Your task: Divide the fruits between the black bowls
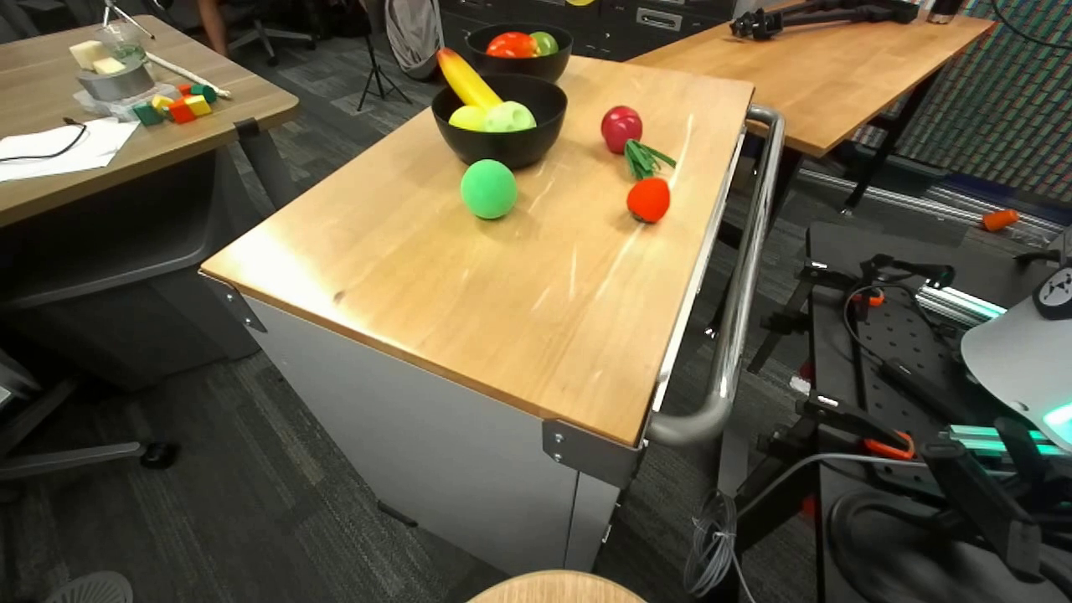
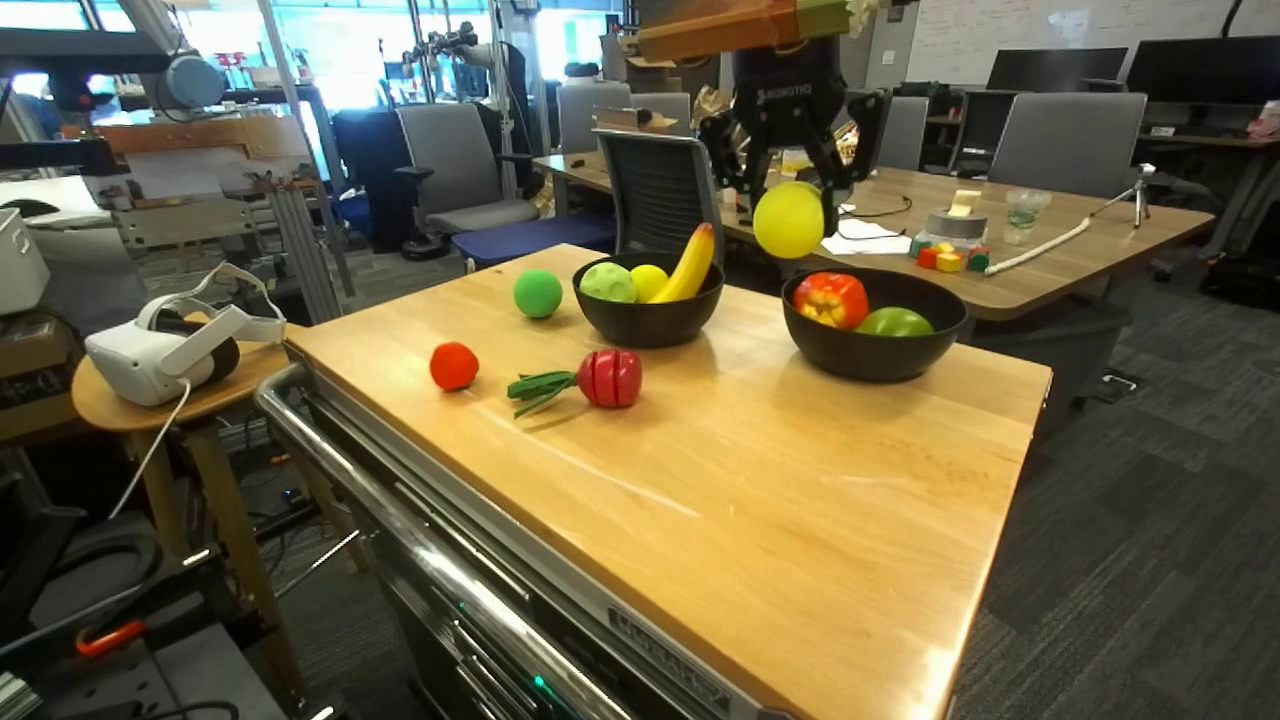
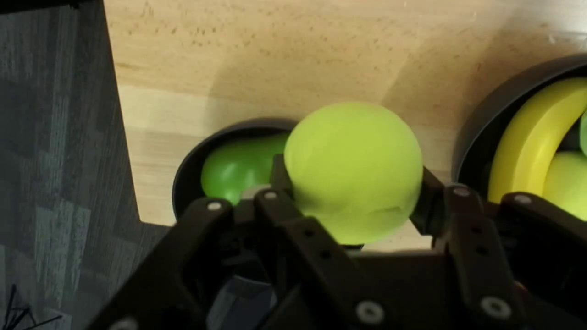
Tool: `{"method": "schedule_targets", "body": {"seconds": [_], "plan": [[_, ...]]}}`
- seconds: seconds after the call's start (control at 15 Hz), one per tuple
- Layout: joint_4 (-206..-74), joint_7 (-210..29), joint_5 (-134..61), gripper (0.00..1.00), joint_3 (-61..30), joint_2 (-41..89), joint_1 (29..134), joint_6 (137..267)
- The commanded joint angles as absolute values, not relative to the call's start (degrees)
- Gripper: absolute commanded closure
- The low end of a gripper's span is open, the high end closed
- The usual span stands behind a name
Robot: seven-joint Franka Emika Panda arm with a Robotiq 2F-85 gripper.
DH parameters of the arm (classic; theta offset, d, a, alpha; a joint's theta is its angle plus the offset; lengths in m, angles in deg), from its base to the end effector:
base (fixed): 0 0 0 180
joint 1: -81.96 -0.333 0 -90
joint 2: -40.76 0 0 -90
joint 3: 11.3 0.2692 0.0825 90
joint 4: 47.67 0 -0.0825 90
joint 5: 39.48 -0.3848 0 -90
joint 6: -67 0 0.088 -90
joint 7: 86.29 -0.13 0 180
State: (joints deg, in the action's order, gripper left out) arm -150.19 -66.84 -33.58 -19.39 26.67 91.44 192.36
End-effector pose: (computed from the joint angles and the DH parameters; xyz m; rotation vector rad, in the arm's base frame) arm 0.6032 -0.1931 0.3622 2.9692 0.1379 0.1603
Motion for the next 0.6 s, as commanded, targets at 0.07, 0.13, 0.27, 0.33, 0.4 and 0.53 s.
{"method": "schedule_targets", "body": {"seconds": [0.07, 0.13, 0.27, 0.33, 0.4, 0.53], "plan": [[-132.8, -68.6, -30.6, 0.68, -19.0, 12.6, 91.5, 190.9], [-129.9, -68.4, -30.4, 0.68, -19.0, 9.9, 91.8, 189.7], [-124.2, -68.2, -29.2, 0.68, -19.3, 5.0, 92.3, 188.2], [-121.5, -68.0, -28.7, 0.68, -19.4, 2.9, 92.5, 187.6], [-119.3, -67.6, -28.4, 0.68, -19.4, 1.2, 92.7, 186.8], [-115.1, -67.0, -28.0, 0.68, -19.2, -1.8, 93.3, 185.9]]}}
